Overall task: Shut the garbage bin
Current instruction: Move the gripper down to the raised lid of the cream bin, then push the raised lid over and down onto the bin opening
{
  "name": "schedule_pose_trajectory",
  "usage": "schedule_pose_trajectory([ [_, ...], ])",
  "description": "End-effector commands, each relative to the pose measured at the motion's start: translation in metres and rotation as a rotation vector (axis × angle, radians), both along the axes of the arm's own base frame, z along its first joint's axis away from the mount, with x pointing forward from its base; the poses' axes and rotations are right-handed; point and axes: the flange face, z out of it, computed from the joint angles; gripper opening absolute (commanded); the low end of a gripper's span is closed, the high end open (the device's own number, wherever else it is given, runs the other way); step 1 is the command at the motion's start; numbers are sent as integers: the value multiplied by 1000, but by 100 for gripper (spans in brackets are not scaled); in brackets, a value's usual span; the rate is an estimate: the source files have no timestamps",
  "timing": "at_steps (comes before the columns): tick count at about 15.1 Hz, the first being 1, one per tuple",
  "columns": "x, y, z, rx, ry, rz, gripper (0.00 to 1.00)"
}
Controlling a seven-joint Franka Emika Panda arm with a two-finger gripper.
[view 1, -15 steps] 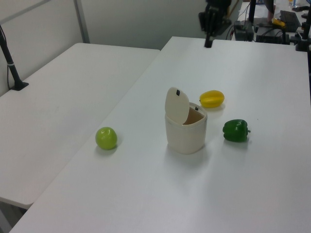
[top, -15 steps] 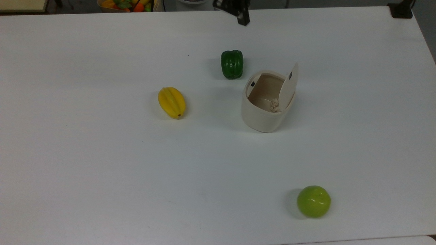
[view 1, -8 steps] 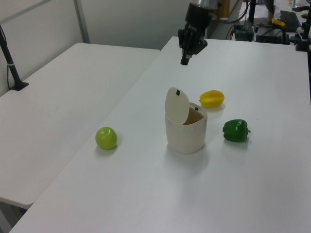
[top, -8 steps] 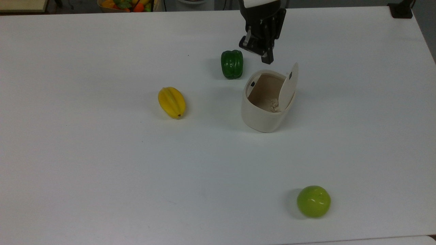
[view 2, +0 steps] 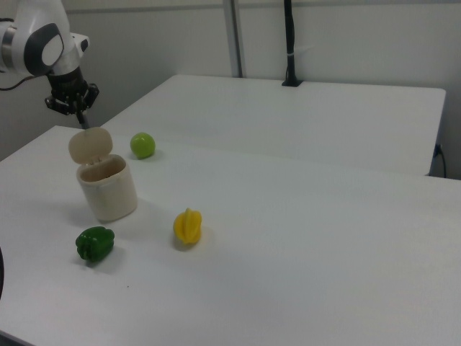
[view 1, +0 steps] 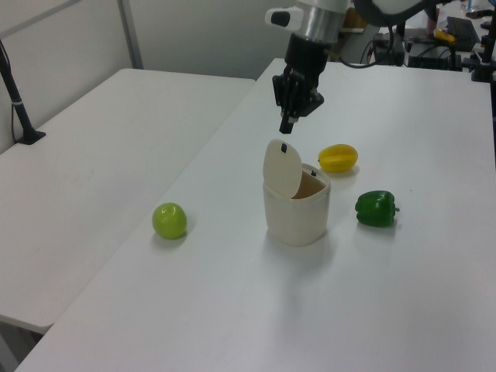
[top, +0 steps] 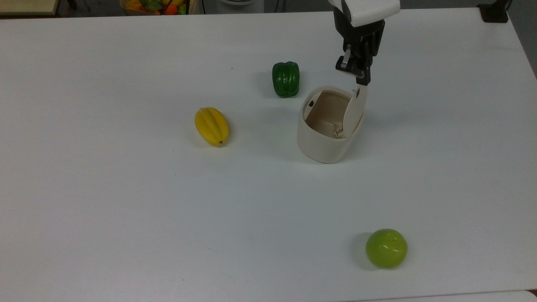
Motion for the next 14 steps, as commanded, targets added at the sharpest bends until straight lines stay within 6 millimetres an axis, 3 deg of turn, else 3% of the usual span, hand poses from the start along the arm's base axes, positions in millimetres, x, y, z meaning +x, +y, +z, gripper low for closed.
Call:
schedule_pose_trajectory([
  [1, 7, 17, -14, 1, -41, -20, 0],
  [7, 5, 15, -22, -32, -26, -2, 0],
  [10, -1, 2, -29, -74, 57, 20, 0],
  [14, -2, -28, -24, -100, 113, 38, 0],
])
